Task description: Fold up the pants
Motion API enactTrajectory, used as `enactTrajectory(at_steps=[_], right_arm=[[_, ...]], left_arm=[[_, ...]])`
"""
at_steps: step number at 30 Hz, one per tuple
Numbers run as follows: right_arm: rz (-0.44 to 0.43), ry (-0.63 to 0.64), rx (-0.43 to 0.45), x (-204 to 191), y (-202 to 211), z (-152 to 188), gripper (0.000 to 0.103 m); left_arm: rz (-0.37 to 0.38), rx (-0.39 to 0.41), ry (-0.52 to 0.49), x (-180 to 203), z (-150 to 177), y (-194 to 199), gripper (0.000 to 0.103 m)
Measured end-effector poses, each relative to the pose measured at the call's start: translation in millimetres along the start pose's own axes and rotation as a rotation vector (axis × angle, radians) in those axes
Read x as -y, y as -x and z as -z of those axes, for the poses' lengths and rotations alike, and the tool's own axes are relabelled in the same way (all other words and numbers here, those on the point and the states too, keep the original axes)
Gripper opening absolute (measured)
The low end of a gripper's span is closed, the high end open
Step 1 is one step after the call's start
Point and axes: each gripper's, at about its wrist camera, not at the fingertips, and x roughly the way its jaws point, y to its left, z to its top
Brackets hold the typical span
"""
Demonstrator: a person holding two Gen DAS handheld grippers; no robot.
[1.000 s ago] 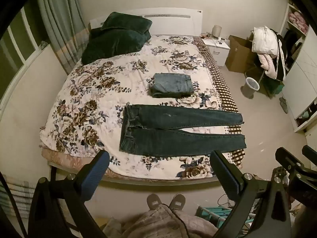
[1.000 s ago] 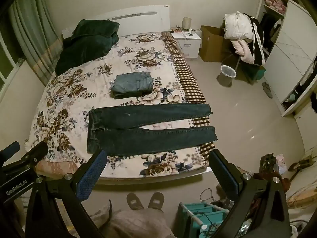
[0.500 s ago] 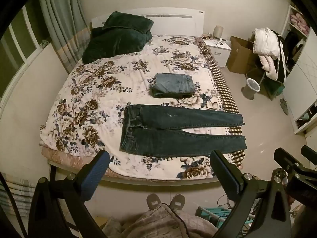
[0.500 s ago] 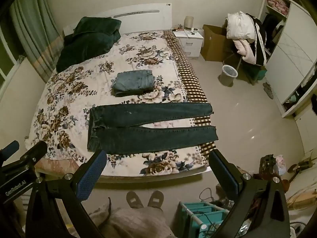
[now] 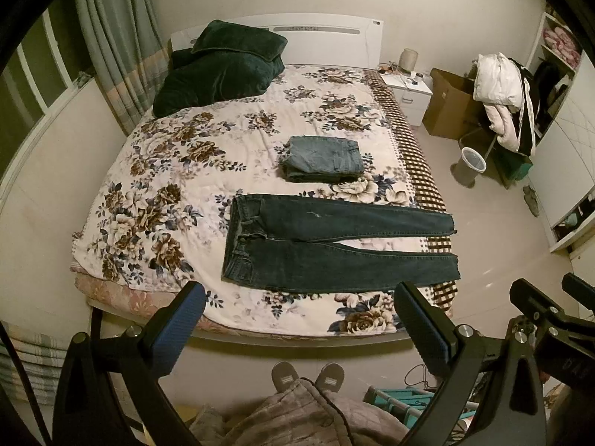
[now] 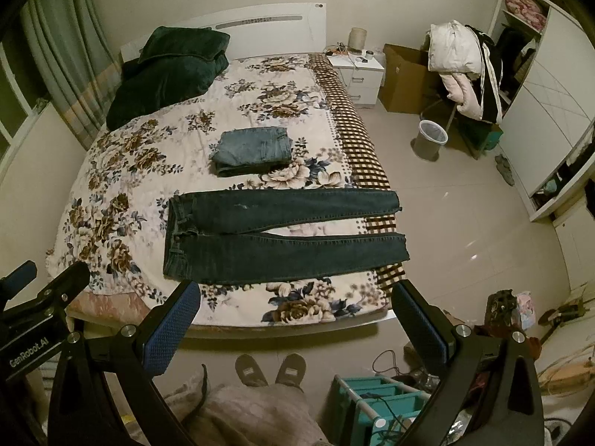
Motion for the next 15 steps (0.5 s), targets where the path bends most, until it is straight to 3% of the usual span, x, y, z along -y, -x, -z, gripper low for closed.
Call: enactTrajectory(at_steps=[15], right_arm=[[-0.006, -0.004, 0.005, 2, 3, 1, 0.103]], left_arm=[[0.002, 0.005, 0.003, 3, 0, -2, 0.103]])
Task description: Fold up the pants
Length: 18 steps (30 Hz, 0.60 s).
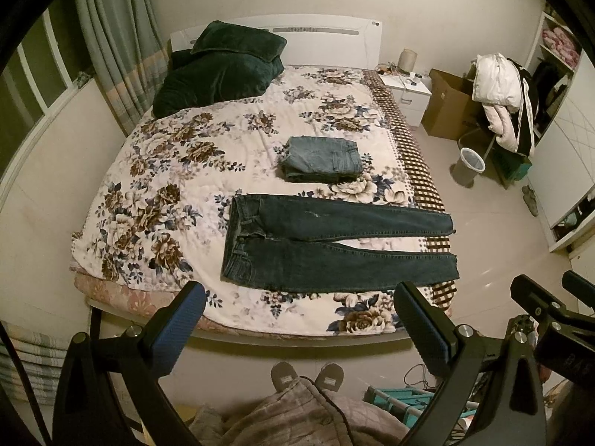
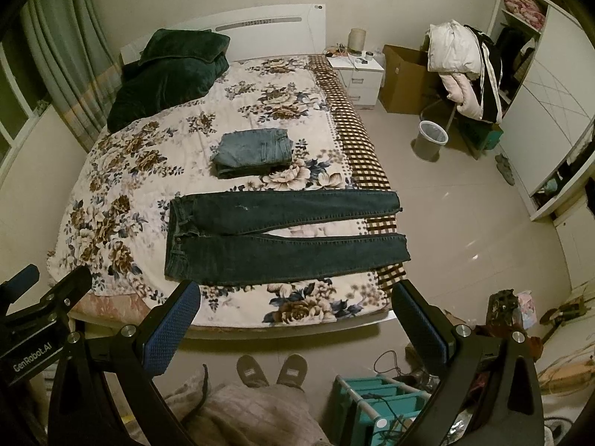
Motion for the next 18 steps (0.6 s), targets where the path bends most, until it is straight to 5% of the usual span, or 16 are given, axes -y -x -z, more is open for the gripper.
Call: enactTrajectory(at_steps=[18], right_arm=[[-0.011, -0.012, -0.002, 1, 2, -5, 0.103]], left_arm=[[0.003, 0.006, -0.005, 6, -10, 6, 0.103]])
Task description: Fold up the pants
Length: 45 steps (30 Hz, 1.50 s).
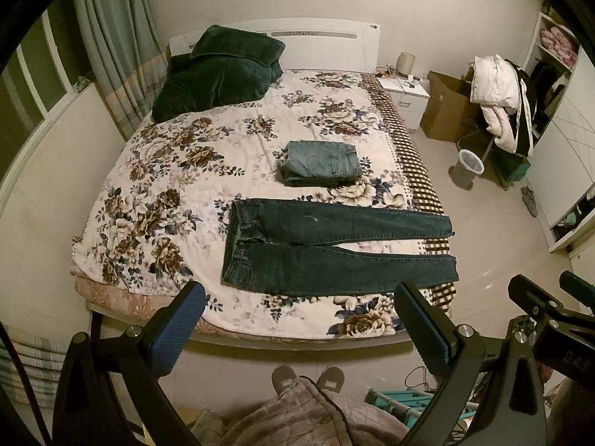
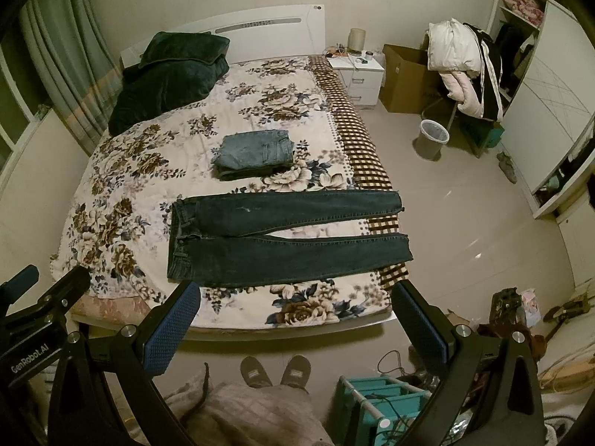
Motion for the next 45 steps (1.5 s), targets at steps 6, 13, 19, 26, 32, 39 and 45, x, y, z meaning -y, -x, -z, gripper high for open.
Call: enactTrajectory(at_steps=[6, 13, 19, 26, 32, 39, 45], right_arm=[[0.002, -0.006, 0.005, 2, 4, -7, 0.103], [0.004, -0.007, 0.007, 3, 5, -9, 0.103], [0.003, -0.006, 0.009, 3, 4, -7, 0.103], [-0.011, -0.023, 0.000, 7, 3, -11, 0.103], [-0.002, -0.050, -0.011, 9, -15, -19, 0.103], [0.037, -0.063, 0.040, 24, -89, -49, 0.103], [0.118, 0.052, -0.006, 44, -207, -116, 0.103]], left_arm=[[-0.002, 0.005, 0.004, -1, 0, 0, 0.103], [0.001, 0.006, 0.005, 1, -8, 8, 0.103], [0.007, -0.001, -0.001, 6, -10, 9, 0.103], [0.018, -0.011, -0.006, 9, -13, 3, 0.103], [0.018, 0.008, -0.012, 3, -11, -15, 0.103], [-0.052, 0.067, -0.052, -5, -49, -81, 0.103], [-0.135, -0.017, -0.103, 6, -90, -188, 0.103]])
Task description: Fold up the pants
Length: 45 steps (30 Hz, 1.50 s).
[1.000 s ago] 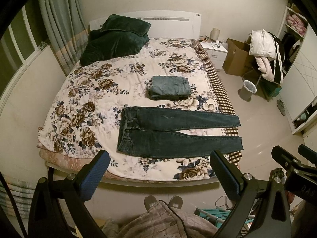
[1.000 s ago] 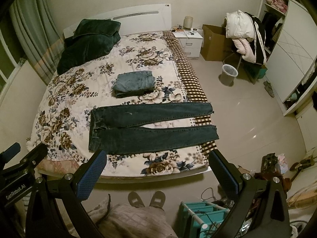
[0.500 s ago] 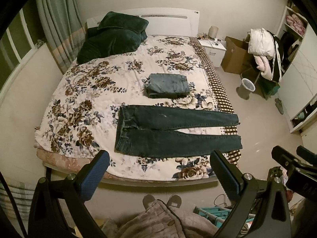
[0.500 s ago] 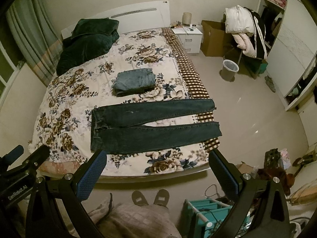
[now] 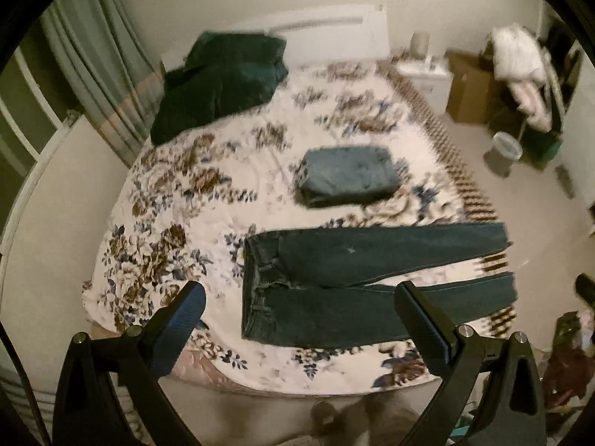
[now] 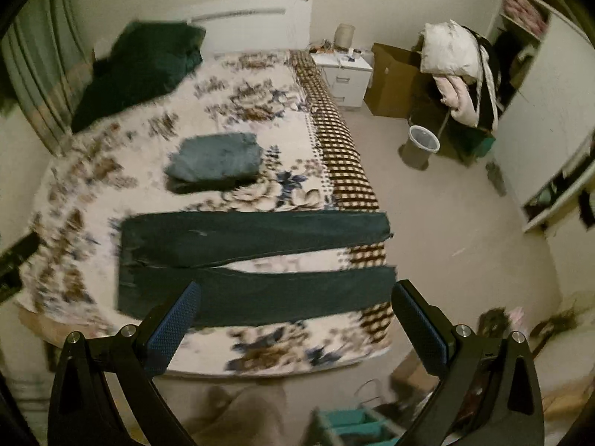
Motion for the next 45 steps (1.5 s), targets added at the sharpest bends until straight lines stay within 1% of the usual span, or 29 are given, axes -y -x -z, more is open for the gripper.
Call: enactTrajectory(at_steps=[1, 3, 6, 7, 9, 11, 12, 13, 15, 17, 19, 20, 21, 22, 23, 24, 25, 27, 29, 30, 31, 33, 34, 35, 36, 37, 41, 42, 45], right_arm=[[0.015, 0.020, -0.016, 1, -25, -13, 0.103], [0.026, 0.077, -0.061, 3, -82, -40, 0.103], [-0.001, 0.176, -0.145, -1, -180, -84, 0.103], [-0.004, 0.204, -0.164, -3, -207, -94, 0.103], [-0.017, 0.282, -0.204, -12, -276, -114, 0.103], [-0.014, 0.364, -0.240, -29, -345, -125, 0.103], [-0.020, 0.406, -0.254, -38, -374, -126, 0.103], [-0.011, 0.465, -0.283, -50, -414, -128, 0.103], [-0.015, 0.559, -0.334, -72, -474, -123, 0.103], [-0.014, 0.667, -0.382, -91, -532, -110, 0.103], [0.007, 0.770, -0.415, -106, -578, -96, 0.102], [0.019, 0.827, -0.430, -112, -602, -88, 0.101], [0.035, 0.872, -0.443, -114, -619, -78, 0.095], [0.060, 0.920, -0.426, -118, -639, -72, 0.086], [0.067, 0.945, -0.411, -119, -647, -67, 0.065], [0.029, 0.965, -0.418, -121, -660, -61, 0.055], [0.001, 0.963, -0.432, -122, -664, -58, 0.049], [-0.072, 0.933, -0.463, -121, -672, -55, 0.024], [-0.146, 0.888, -0.477, -117, -674, -57, 0.015], [-0.165, 0.864, -0.486, -113, -674, -57, 0.010], [-0.184, 0.837, -0.495, -110, -674, -58, 0.009], [-0.205, 0.789, -0.490, -101, -672, -59, 0.005], [-0.212, 0.762, -0.477, -97, -670, -60, 0.004], [-0.220, 0.725, -0.462, -90, -667, -60, 0.004], [-0.225, 0.695, -0.450, -85, -664, -59, 0.003], [-0.227, 0.672, -0.437, -79, -660, -59, 0.003], [-0.227, 0.574, -0.377, -52, -629, -56, 0.003], [-0.232, 0.553, -0.365, -47, -621, -57, 0.003], [-0.254, 0.505, -0.327, -27, -590, -54, 0.003]], left_arm=[[0.006, -0.027, -0.002, 6, -8, -22, 0.103], [-0.020, -0.070, -0.004, 19, -24, -66, 0.103], [-0.061, -0.139, -0.009, 39, -46, -127, 0.103], [-0.070, -0.156, -0.013, 45, -52, -150, 0.103], [-0.092, -0.188, -0.034, 58, -63, -198, 0.103], [-0.101, -0.213, -0.078, 76, -69, -250, 0.103], [-0.106, -0.238, -0.109, 86, -68, -283, 0.103], [-0.102, -0.262, -0.129, 92, -67, -309, 0.103], [-0.085, -0.315, -0.185, 107, -59, -368, 0.103], [-0.068, -0.345, -0.256, 118, -52, -417, 0.103], [-0.054, -0.382, -0.346, 133, -48, -464, 0.102], [-0.035, -0.409, -0.382, 137, -47, -483, 0.102], [-0.011, -0.447, -0.423, 142, -43, -502, 0.102], [0.011, -0.491, -0.465, 145, -39, -521, 0.102], [0.047, -0.523, -0.500, 147, -35, -533, 0.102], [0.081, -0.548, -0.545, 148, -31, -546, 0.102], [0.099, -0.563, -0.566, 148, -30, -555, 0.102], [0.170, -0.584, -0.580, 142, -30, -566, 0.103], [0.239, -0.597, -0.562, 135, -35, -570, 0.102], [0.262, -0.584, -0.560, 133, -38, -568, 0.102], [0.280, -0.574, -0.564, 130, -40, -565, 0.098], [0.295, -0.573, -0.550, 125, -44, -557, 0.082], [0.303, -0.556, -0.553, 123, -47, -546, 0.062], [0.317, -0.543, -0.551, 121, -51, -536, 0.041], [0.330, -0.542, -0.524, 117, -56, -526, 0.034], [0.325, -0.526, -0.507, 114, -59, -517, 0.011], [0.315, -0.465, -0.409, 93, -69, -478, 0.006], [0.310, -0.437, -0.383, 86, -70, -464, 0.006], [0.312, -0.395, -0.314, 69, -72, -428, 0.006]])
